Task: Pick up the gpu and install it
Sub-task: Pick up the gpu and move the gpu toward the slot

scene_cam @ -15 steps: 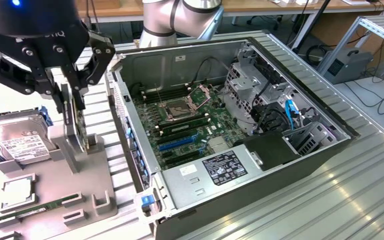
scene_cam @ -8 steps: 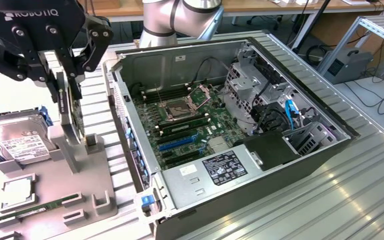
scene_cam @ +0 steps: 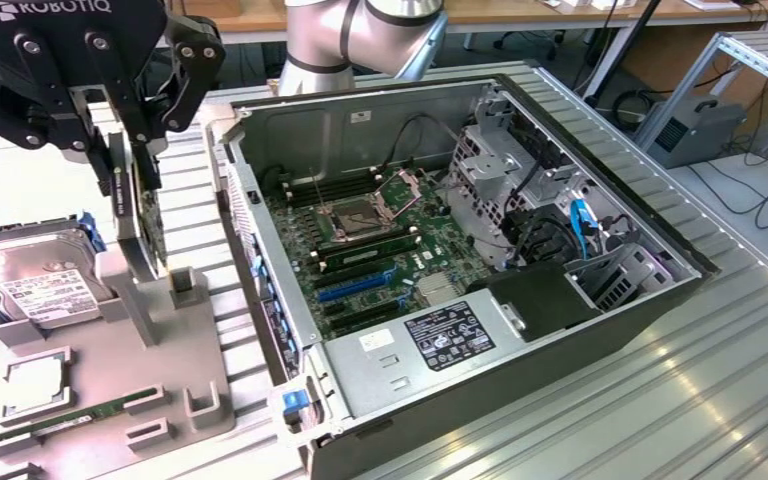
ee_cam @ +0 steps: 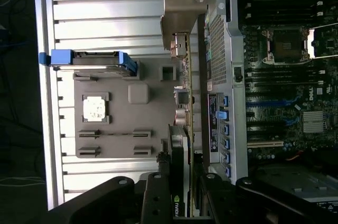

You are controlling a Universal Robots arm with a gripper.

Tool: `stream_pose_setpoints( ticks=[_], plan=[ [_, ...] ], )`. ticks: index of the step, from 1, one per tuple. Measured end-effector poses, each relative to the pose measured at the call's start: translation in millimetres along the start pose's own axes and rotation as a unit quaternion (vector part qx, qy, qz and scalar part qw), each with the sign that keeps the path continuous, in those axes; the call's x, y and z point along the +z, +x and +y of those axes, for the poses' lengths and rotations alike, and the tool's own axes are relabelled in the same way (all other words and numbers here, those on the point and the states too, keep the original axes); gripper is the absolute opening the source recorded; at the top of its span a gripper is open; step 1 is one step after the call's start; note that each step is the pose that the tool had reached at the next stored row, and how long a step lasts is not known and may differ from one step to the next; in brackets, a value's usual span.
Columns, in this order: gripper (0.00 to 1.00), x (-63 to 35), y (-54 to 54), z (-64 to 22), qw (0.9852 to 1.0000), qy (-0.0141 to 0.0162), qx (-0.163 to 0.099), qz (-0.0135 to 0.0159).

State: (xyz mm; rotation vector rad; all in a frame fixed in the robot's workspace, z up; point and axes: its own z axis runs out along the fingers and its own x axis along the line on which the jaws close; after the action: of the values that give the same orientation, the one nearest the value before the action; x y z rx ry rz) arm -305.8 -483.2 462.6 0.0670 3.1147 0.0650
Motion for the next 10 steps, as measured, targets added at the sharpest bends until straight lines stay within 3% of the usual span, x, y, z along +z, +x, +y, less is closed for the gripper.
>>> stream_pose_setpoints(
  ticks=[2, 10],
  plan=[
    [0.27, 0.2, -3.3, 0.1, 1.0000, 0.0000, 0.000, 0.0000],
    [0.27, 1.0, -34.1, 1.4, 1.0000, -0.0001, 0.000, -0.0001]
  ],
)
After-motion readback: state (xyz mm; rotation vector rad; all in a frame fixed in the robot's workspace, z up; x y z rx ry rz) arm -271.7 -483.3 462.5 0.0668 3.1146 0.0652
